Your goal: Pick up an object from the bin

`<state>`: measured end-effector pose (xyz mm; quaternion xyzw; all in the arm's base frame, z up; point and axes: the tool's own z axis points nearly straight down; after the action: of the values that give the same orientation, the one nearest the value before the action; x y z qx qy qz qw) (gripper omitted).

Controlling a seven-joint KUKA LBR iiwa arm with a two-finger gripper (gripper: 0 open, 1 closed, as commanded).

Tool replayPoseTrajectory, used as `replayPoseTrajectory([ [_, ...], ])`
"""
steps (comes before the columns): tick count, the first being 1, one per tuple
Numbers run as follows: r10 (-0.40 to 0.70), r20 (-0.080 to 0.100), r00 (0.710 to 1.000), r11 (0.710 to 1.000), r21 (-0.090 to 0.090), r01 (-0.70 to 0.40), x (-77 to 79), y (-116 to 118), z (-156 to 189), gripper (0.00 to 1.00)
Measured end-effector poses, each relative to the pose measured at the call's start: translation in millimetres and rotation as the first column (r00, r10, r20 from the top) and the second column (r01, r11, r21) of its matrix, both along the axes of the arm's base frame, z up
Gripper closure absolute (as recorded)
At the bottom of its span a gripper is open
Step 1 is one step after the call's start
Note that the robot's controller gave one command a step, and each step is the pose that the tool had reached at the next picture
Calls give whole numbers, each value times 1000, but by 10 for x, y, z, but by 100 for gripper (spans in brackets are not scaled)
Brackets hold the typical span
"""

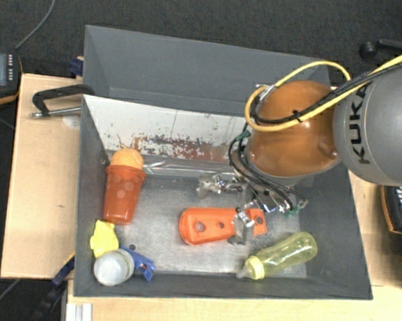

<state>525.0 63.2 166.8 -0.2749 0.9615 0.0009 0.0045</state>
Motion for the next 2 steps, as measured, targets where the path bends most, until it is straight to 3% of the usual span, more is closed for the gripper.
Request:
replayPoseTrajectory([
  [1,126,9,992,992,-1,-126,4,-96,-878,100],
  [2,126,9,992,992,0,-126,-4,-99,-900,0],
])
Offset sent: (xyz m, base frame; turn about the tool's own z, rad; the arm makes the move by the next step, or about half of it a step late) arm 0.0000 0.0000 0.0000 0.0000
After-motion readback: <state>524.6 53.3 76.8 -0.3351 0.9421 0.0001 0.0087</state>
